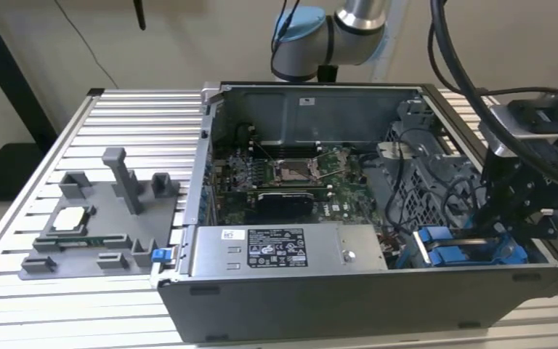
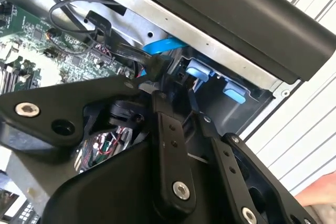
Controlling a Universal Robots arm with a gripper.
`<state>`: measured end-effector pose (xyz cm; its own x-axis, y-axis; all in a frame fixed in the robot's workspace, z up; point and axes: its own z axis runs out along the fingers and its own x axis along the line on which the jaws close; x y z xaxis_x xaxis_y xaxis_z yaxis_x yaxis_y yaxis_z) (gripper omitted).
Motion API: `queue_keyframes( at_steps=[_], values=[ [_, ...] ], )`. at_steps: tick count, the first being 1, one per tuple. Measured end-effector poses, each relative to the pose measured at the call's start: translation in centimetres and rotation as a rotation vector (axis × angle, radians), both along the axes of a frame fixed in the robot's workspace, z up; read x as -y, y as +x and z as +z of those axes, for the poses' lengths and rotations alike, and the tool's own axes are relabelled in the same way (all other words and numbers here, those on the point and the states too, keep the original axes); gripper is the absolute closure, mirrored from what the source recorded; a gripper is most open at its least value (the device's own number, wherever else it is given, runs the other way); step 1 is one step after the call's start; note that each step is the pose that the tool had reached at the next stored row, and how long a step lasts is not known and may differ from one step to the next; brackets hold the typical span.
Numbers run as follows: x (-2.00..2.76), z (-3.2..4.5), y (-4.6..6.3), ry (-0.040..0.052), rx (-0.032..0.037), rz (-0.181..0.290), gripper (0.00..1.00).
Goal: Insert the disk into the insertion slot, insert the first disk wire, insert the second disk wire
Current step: 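Insert the first disk wire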
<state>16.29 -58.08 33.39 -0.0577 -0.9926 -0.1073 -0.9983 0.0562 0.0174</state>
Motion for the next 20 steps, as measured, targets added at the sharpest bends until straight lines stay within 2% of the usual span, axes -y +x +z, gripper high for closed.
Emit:
queue_keyframes(
  at_steps=[4,20],
  values=[
    [0.00,1.00,0.0,-0.0003,0.0000,0.000,0.00],
    [0.00,4.01,0.0,-0.0003,0.0000,0.000,0.00]
  ],
)
